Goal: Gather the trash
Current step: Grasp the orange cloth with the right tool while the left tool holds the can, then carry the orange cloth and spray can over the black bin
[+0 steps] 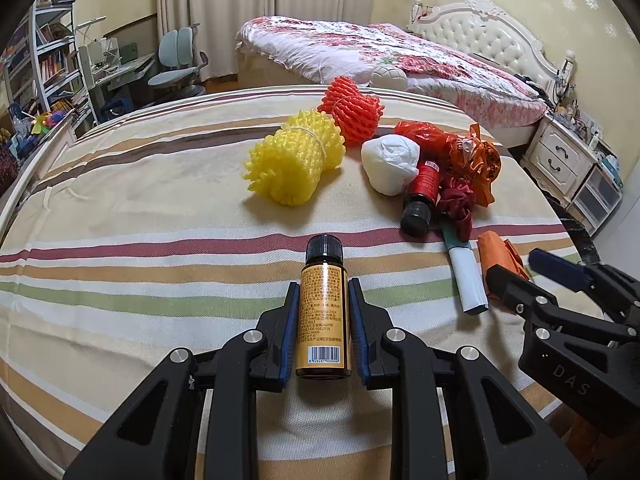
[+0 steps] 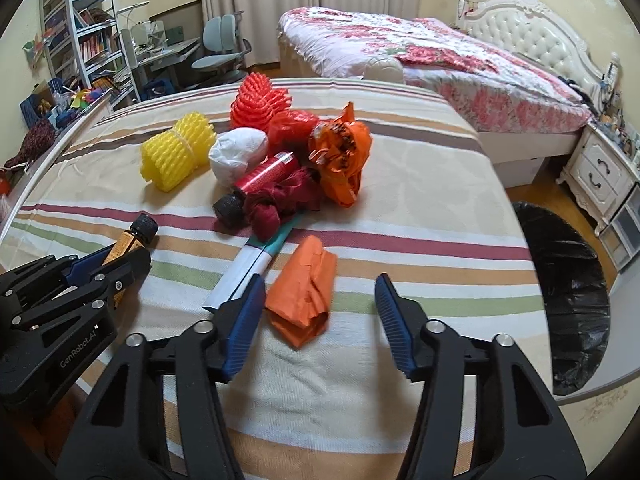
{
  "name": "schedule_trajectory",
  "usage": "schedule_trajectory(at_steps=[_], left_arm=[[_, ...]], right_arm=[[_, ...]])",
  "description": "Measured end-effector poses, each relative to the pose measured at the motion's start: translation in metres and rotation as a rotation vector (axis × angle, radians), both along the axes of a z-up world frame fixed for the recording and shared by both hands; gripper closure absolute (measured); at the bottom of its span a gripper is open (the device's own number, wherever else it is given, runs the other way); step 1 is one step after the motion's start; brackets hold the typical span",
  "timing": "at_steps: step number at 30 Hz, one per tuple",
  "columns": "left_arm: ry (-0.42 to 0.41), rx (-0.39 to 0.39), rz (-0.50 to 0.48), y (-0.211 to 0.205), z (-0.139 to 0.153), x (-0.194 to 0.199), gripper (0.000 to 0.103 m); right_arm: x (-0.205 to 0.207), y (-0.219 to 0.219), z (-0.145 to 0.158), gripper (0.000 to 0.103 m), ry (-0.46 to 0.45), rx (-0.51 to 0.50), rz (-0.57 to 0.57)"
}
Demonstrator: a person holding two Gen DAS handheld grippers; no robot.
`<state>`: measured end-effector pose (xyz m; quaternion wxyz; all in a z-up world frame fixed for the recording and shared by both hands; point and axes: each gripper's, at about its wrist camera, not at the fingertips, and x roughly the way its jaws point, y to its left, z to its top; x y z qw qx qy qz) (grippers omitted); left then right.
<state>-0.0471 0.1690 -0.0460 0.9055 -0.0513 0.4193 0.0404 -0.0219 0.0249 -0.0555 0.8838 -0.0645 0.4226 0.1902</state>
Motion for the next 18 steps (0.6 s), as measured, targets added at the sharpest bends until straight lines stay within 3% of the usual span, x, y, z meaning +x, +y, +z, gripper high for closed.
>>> schedule_trajectory(at_steps=[4, 18], left_arm=[[-0.001, -0.008, 0.0, 0.002, 0.001, 0.0, 0.078], [-0.035, -0.025, -0.001, -0.001, 0.013, -0.007, 0.078]], right_arm=[[-0.004, 0.003, 0.002, 0.07, -0.009, -0.002, 0.023], [-0.01, -0.019, 0.011, 0.071, -0.018, 0.026, -0.009]])
